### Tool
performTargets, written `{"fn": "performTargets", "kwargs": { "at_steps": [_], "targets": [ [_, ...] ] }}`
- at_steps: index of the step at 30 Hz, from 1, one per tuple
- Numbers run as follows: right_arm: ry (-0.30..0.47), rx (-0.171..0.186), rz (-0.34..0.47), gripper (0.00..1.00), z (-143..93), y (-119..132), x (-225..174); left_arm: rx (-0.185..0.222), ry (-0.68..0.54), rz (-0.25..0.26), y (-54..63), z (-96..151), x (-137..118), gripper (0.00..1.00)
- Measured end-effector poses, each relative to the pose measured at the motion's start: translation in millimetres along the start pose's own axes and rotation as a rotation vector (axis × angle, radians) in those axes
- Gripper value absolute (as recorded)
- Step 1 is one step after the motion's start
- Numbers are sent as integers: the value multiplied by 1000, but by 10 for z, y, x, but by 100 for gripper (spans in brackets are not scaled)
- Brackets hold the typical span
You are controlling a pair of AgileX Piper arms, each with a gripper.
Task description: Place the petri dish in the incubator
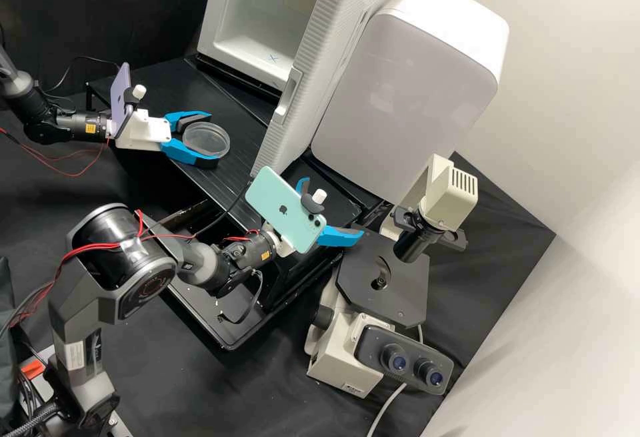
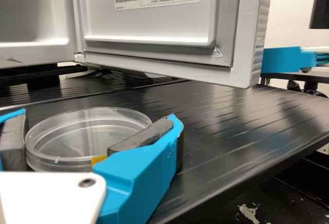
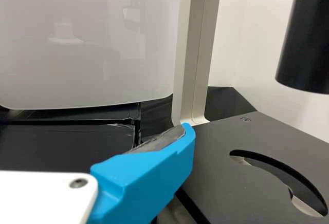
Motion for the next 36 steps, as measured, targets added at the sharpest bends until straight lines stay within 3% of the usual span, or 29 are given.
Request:
{"fn": "performTargets", "kwargs": {
  "at_steps": [31, 36],
  "targets": [
    [0, 0, 0, 100, 0, 0, 0, -1, -2, 0, 4, -6, -5, 0],
    [0, 0, 0, 100, 0, 0, 0, 26, 6, -12, 97, -77, -47, 0]
  ]
}}
